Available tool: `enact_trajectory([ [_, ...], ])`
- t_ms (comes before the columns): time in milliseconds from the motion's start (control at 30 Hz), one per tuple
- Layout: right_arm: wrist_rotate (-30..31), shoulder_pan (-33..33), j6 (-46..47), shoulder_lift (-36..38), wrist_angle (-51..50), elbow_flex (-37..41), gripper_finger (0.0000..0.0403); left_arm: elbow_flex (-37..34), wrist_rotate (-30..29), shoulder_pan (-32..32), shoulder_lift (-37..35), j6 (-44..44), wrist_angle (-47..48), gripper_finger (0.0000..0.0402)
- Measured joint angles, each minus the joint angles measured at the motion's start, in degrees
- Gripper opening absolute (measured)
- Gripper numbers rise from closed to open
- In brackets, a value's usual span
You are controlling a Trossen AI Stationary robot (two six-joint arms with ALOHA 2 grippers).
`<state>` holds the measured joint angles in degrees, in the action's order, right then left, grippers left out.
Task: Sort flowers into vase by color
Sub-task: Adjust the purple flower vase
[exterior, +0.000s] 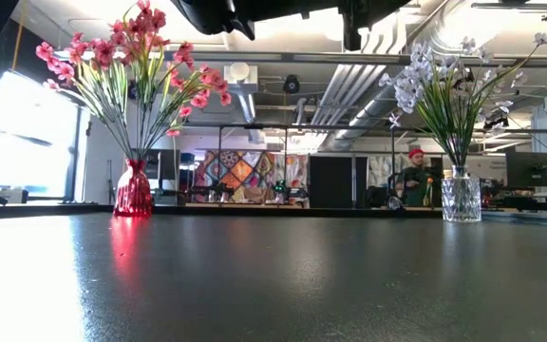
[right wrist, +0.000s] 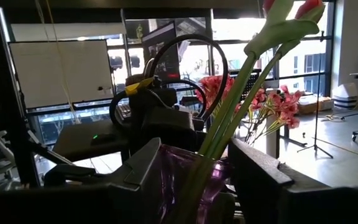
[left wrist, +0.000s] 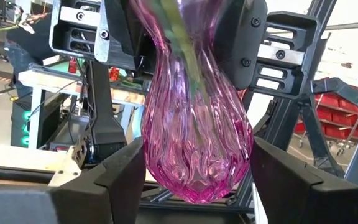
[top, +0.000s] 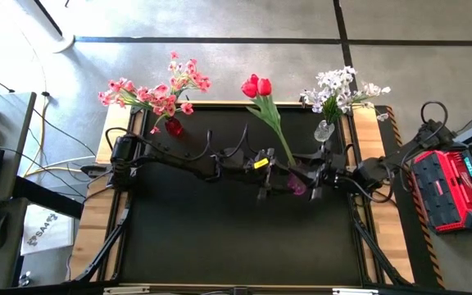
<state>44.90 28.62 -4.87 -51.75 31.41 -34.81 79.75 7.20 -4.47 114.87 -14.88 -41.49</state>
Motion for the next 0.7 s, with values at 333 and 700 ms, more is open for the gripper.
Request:
enact_trajectory([
  [333,1.3,2.6,6.1,1.3,-5.6,-0.2,0.023,-0.1,0.2,-0.2,0.2,2.8,5.7,0.0237],
  [700,-4.3,5.1,37.6,10.5,-35.4,-0.2,0.0247,-0.1,-6.3,-1.1,0.1,14.1,15.3,0.0236],
])
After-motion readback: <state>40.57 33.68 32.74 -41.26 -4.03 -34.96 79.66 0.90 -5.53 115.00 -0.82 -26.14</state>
